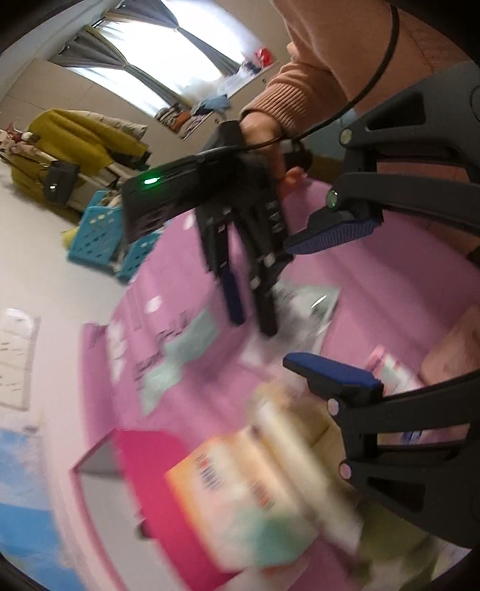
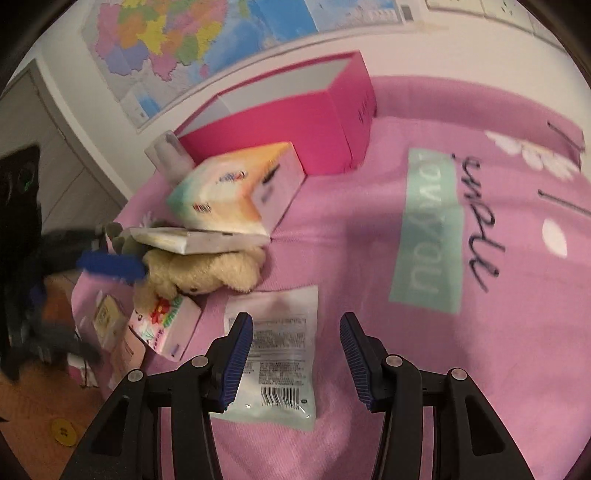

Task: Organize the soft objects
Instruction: 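Grasp the clear wipes packet with the right gripper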

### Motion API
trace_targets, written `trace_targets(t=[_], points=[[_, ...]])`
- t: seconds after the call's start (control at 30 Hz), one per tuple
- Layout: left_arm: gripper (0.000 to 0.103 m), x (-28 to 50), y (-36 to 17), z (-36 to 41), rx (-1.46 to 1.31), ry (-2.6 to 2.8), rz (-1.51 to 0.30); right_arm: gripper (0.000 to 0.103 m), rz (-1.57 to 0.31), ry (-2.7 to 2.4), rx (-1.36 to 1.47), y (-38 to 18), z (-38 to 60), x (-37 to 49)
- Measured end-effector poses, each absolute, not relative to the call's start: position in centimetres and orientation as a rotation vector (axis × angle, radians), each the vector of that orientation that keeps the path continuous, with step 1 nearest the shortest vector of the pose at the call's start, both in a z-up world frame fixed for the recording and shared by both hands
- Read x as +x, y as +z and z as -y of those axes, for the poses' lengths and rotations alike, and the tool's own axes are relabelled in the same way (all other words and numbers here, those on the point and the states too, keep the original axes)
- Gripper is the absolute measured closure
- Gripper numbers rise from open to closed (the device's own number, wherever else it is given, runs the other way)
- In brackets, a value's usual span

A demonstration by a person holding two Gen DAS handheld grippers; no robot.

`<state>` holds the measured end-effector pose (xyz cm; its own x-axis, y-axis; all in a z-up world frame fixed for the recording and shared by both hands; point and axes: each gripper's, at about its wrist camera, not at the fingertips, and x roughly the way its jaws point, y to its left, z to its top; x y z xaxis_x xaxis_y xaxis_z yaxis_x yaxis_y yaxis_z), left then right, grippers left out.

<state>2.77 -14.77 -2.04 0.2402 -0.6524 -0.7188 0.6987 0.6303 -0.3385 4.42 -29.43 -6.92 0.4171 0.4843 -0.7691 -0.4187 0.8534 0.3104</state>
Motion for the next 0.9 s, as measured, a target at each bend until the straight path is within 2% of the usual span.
trace_targets(t=[0.23,0.6,0.67,0.77,0.9], points=[[0.046,3.0,-5.6,16.0,0.008,-0.892,-1.117,0.051,-0.989,0.584,0.078,-7.7,29.2,4.5],[0.046,3.5,-7.2,17.5,0.014,-0.862,-1.161,0.05,-1.001,0.676,0.216,-8.1,30.1,3.1],[0.046,3.5,-7.2,17.5,0.013,-0.861,-1.159,0.054,-0.989,0.695,0.239,-7.8,30.4,2.9],[0.046,3.5,-7.2,17.4,0.015,-0.859,-1.156,0.081,-0.985,0.799,0.315,-7.6,30.7,2.6],[0.046,3.6,-7.2,17.6,0.027,-0.853,-1.149,0.082,-1.016,0.736,0.263,-8.4,30.0,2.6]])
